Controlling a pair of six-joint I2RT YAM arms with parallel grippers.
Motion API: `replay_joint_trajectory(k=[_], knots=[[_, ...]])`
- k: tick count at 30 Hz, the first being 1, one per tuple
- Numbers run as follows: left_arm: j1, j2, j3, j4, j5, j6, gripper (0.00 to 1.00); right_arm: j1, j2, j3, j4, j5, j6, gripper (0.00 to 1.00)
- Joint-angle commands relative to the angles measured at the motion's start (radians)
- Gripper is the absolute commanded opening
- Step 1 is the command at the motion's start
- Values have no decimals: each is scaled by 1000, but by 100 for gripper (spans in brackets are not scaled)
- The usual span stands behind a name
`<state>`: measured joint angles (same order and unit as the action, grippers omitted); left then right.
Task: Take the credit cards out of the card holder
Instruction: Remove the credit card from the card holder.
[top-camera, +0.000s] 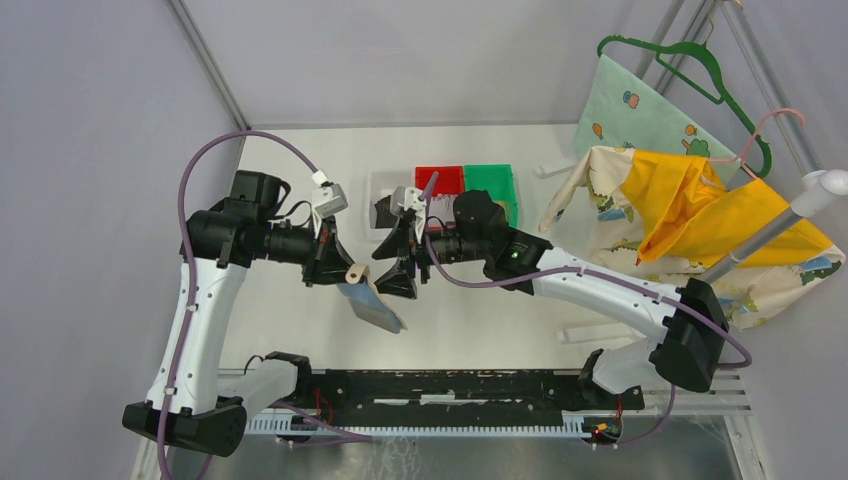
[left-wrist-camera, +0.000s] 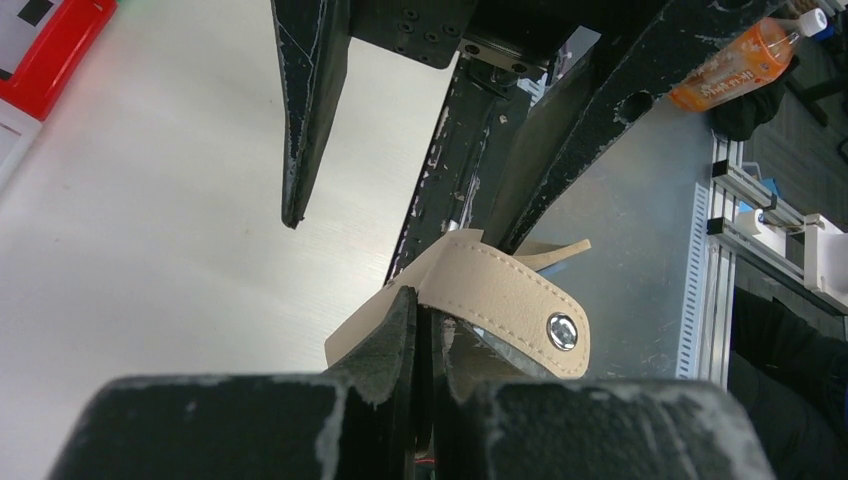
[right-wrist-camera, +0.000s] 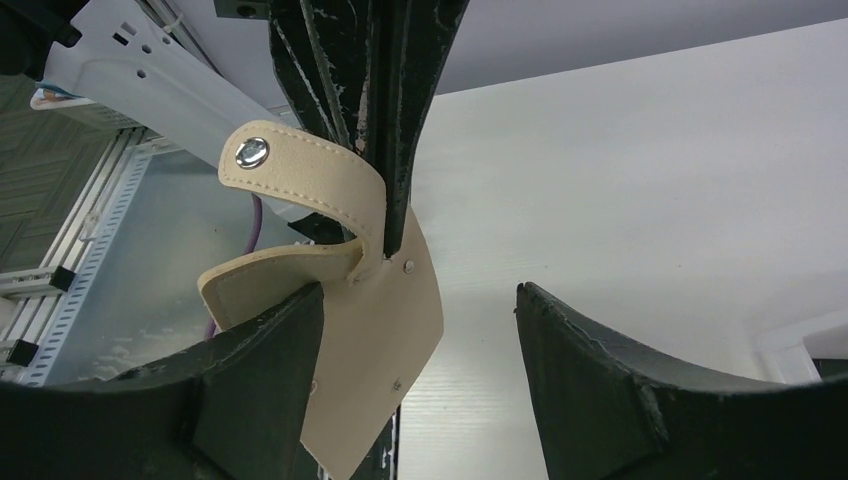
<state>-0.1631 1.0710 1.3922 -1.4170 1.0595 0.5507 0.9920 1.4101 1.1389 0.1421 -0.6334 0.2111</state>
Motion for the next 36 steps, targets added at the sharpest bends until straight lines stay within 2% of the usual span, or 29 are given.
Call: replay_joint_trajectory(k=[1, 7, 15, 25, 31, 34, 36], knots=[[2, 5, 37, 95, 96, 35, 2, 66, 27, 47, 50, -67, 4, 76], [4, 10, 42, 95, 98, 39, 2, 89, 56, 68, 69, -66, 21, 69], [4, 0, 29, 95, 106, 35, 2, 92, 44, 17, 144, -35, 71, 60], [4, -1, 30, 90, 117, 40, 2, 95, 48, 11, 177, -79, 102, 49], [3, 0, 21, 93, 120, 43, 2, 99, 41, -10, 197, -94, 116, 50], [3, 1, 23, 95, 106, 45, 2, 98, 38, -8, 189, -94, 112, 59], [3, 1, 27, 95, 102, 51, 2, 99, 27, -6, 173, -77, 92, 68]])
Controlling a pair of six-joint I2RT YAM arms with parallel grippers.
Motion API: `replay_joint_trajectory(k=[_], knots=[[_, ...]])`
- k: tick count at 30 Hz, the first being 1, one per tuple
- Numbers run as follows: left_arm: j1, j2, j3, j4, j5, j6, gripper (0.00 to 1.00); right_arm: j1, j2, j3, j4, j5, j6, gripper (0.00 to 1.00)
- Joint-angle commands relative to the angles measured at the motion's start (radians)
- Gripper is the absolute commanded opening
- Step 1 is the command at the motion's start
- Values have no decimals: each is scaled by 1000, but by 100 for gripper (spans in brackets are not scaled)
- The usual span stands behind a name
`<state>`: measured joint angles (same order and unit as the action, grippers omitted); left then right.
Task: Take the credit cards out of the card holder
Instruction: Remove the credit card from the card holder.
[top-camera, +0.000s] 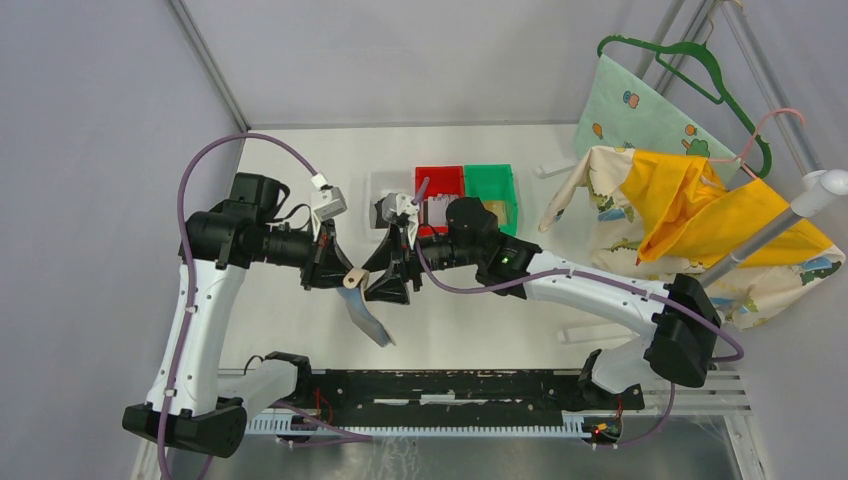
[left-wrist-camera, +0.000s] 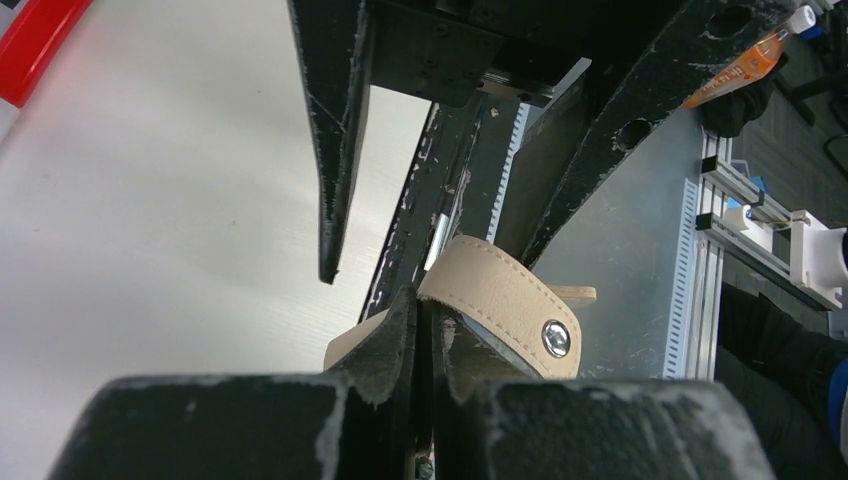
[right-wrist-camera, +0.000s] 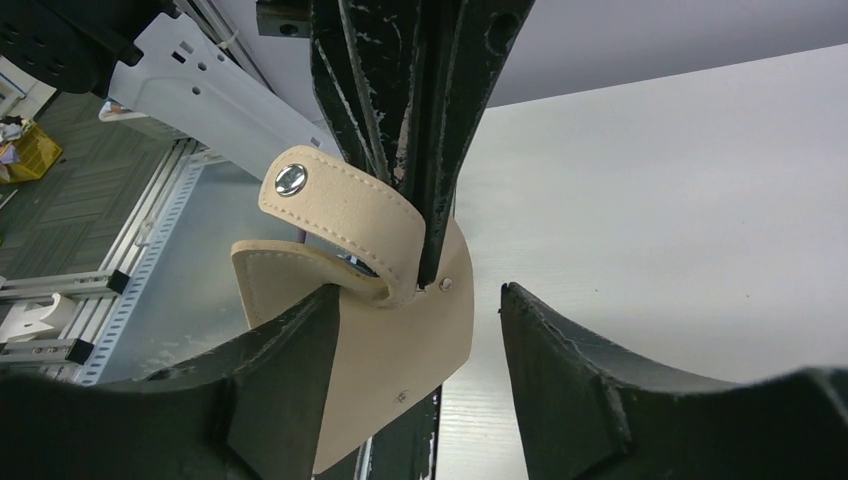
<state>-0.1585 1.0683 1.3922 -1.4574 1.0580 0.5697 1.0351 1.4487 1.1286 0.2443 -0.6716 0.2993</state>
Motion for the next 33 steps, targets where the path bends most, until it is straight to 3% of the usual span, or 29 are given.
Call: replay_joint_trajectory(k=[1, 2, 3, 4, 14, 23, 33], knots=[[-1, 6, 29, 135, 106, 34, 2, 55, -19, 7, 61, -27, -7, 75], [-1, 12, 30, 135, 105, 32, 2, 55, -21, 15, 31, -11, -23, 83], [-1, 17, 38, 133, 102, 31, 2, 55, -22, 33, -11, -1, -43, 96], [-3, 22, 46, 131, 93, 34, 2, 55, -23, 51, -60, 9, -67, 98], [-13, 43, 3, 117, 60, 64, 2, 38, -107, 18, -213, 131, -212, 98], [-25, 68, 12, 67, 51, 119, 2, -19, -127, 26, -220, 7, -198, 96], [-29, 57, 29, 68, 40, 120, 2, -62, -198, 42, -337, 36, -227, 96]])
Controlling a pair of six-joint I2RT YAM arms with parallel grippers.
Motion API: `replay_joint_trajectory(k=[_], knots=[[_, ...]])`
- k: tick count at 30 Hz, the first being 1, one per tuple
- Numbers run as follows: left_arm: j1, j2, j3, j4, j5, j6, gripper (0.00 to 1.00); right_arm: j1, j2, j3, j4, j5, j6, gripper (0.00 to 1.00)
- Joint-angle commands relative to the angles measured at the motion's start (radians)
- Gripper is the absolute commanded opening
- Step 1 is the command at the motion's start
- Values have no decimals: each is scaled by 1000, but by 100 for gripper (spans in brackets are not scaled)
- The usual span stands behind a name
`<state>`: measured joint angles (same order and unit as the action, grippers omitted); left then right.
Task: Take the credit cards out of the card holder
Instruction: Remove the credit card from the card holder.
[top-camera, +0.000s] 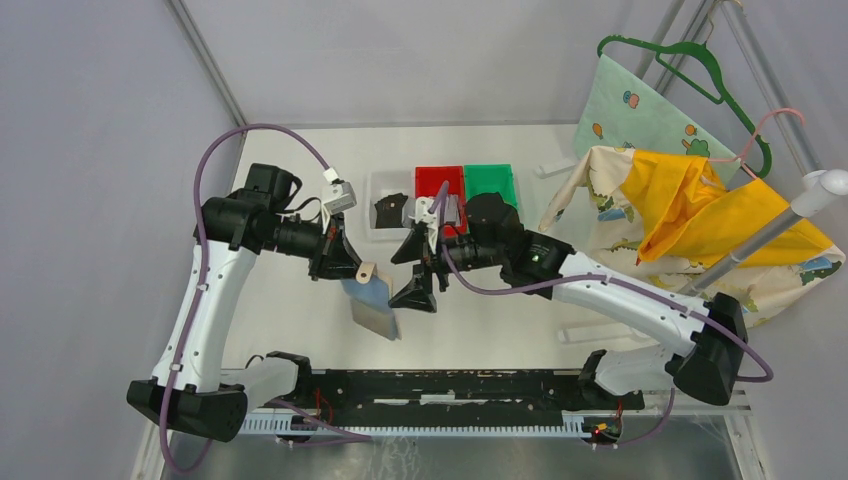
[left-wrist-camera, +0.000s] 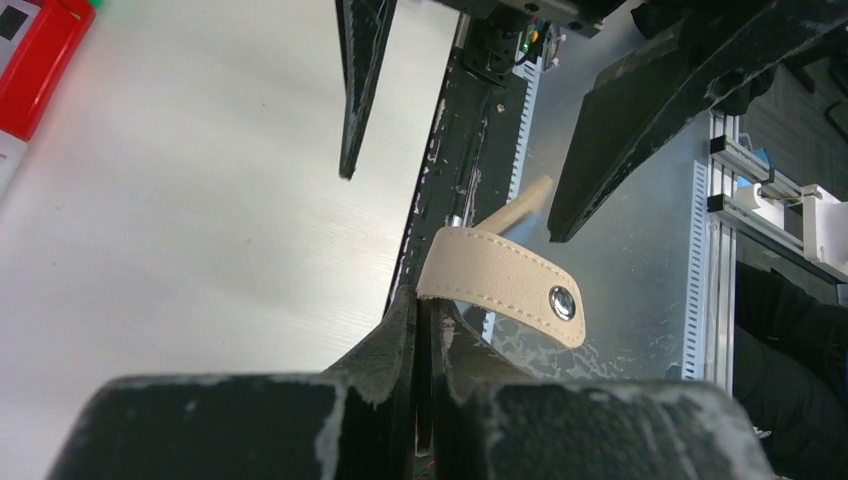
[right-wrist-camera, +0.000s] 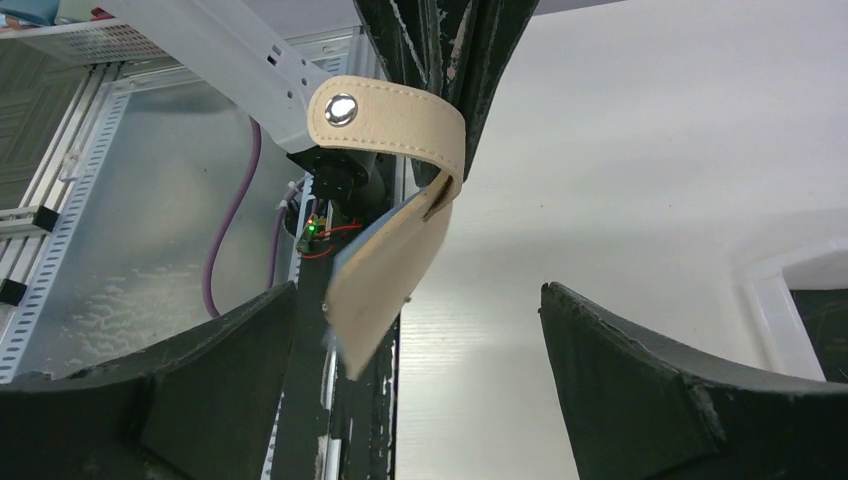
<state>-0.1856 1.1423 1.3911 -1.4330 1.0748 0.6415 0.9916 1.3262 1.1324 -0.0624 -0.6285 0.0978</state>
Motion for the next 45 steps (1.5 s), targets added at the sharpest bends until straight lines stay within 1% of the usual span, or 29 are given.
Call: replay_joint_trajectory(k=[1, 3, 6, 10, 12, 16, 20, 21, 22, 23, 24, 25, 26, 27, 29, 30, 31, 32, 34, 37, 42, 45], knots=[[-2, -18, 29, 43, 25, 48, 2, -23, -84, 47, -49, -4, -32, 96], [-3, -18, 29, 43, 31, 47, 2, -26, -98, 60, -72, 1, -40, 95], [-3, -18, 37, 43, 34, 44, 2, -25, -103, 36, -6, -48, 4, 94], [-2, -18, 52, 46, 45, 33, 2, -15, -61, 26, 32, -80, 25, 90], [-3, -18, 55, 55, 43, 21, 2, -9, -33, 36, 45, -97, 33, 85], [-4, -18, 62, 67, 37, 5, 2, 7, 22, 63, 35, -93, 38, 71], [-4, -18, 70, 94, 43, -21, 2, 25, 78, 106, 19, -81, 47, 53], [-5, -18, 71, 102, 44, -30, 2, 28, 91, 122, 15, -81, 50, 46], [-5, -18, 73, 110, 45, -38, 2, 30, 101, 135, 11, -77, 53, 38], [-5, -17, 75, 117, 46, -46, 2, 29, 108, 149, 8, -69, 57, 25], [-4, -17, 78, 122, 48, -54, 2, 29, 111, 160, 6, -54, 63, 5], [-5, -18, 80, 129, 48, -63, 3, 28, 109, 169, 9, -35, 70, 0], [-5, -19, 77, 139, 47, -72, 12, 26, 101, 169, 28, -23, 78, 0], [-5, -22, 71, 151, 47, -83, 27, 22, 89, 164, 52, -22, 99, 0], [-4, -32, 51, 169, 52, -97, 52, 4, 53, 127, 165, -45, 158, 0], [-5, -39, 39, 176, 58, -100, 63, -10, 30, 94, 246, -66, 203, 0], [-5, -48, 28, 185, 66, -103, 70, -28, 1, 62, 338, -85, 250, 0], [-5, -58, 19, 193, 74, -108, 75, -47, -24, 13, 422, -99, 308, 0], [-4, -72, 9, 198, 109, -109, 79, -78, -76, -76, 606, -124, 422, 0], [-5, -85, -1, 198, 191, -116, 79, -112, -110, -160, 807, -140, 552, 0], [-5, -81, -9, 193, 332, -150, 72, -118, -107, -222, 1023, -121, 701, 0], [-4, -77, -6, 193, 366, -158, 62, -117, -91, -255, 1150, -88, 788, 0]])
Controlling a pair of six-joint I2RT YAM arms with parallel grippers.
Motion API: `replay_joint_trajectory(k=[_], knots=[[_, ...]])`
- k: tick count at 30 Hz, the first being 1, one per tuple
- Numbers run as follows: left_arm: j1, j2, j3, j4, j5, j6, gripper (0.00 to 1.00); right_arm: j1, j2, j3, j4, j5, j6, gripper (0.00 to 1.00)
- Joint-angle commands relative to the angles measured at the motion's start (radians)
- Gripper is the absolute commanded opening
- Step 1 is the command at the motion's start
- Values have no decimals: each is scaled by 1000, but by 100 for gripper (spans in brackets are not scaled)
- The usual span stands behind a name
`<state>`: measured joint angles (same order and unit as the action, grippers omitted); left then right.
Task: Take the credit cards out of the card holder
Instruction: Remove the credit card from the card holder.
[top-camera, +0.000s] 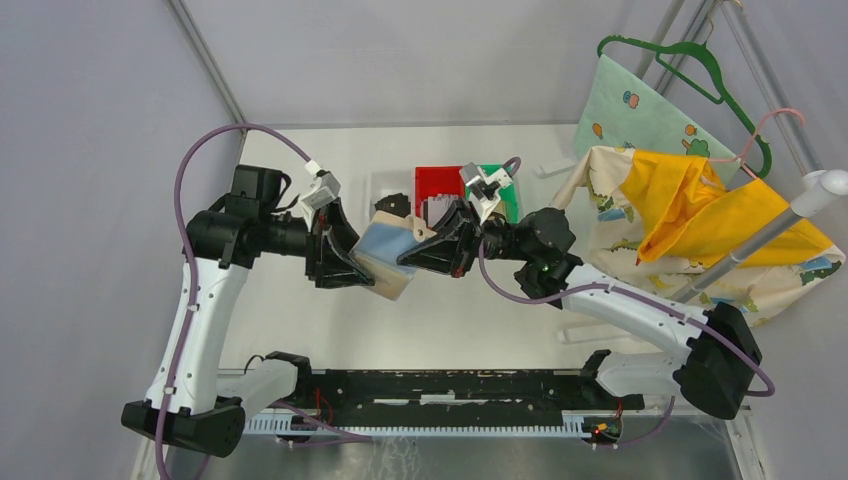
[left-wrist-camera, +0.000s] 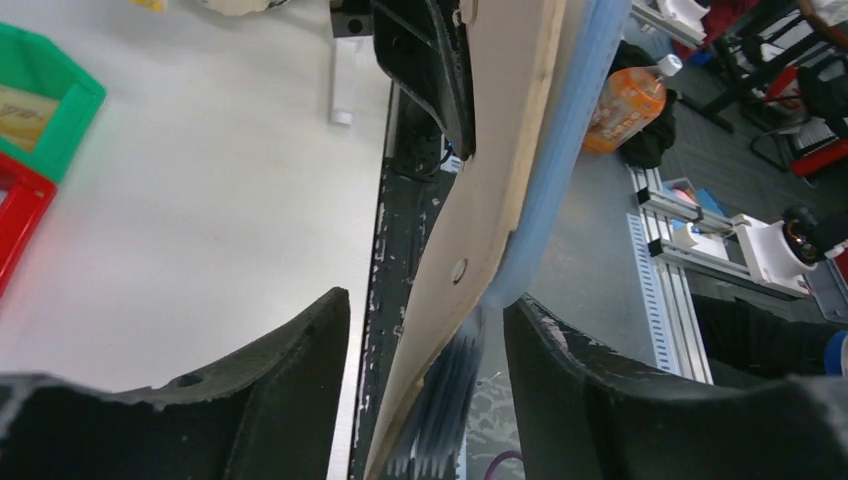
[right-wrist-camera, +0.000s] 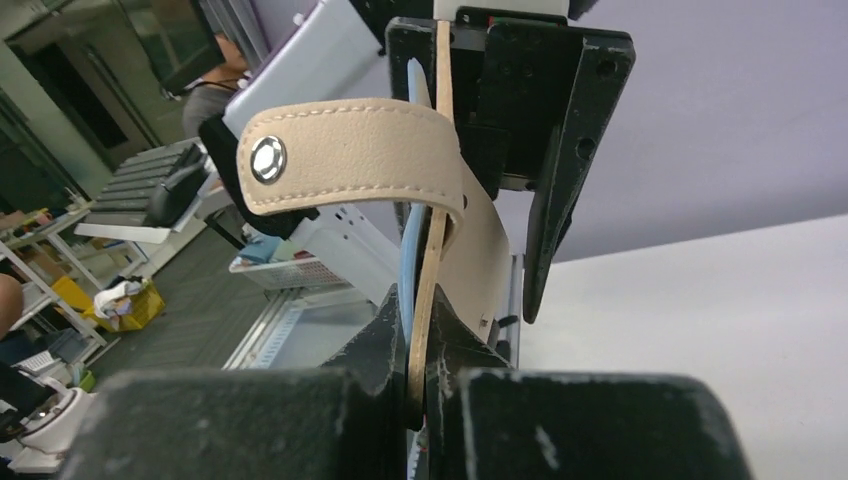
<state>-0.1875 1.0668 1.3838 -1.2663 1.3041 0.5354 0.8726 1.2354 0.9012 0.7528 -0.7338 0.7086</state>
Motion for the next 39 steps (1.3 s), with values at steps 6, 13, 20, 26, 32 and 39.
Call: replay_joint_trajectory(k=[6, 13, 20, 26, 32, 39], knots=[[-3, -4, 19, 27, 133, -78, 25, 2, 2, -59, 358, 116, 169, 0], [-3, -9, 10, 51, -16, -106, 2, -4, -31, -26, 62, 68, -27, 63], [-3, 22, 25, 53, -146, -112, 2, -6, 29, 234, -560, 56, -405, 65], [-3, 21, 29, 29, -186, -85, 2, -5, 40, 305, -744, 101, -546, 54], [-3, 45, 38, 6, -206, -69, 2, -6, 76, 388, -866, 109, -607, 30], [-3, 38, 25, -6, -146, -60, 63, -6, 40, 243, -455, 102, -336, 0]])
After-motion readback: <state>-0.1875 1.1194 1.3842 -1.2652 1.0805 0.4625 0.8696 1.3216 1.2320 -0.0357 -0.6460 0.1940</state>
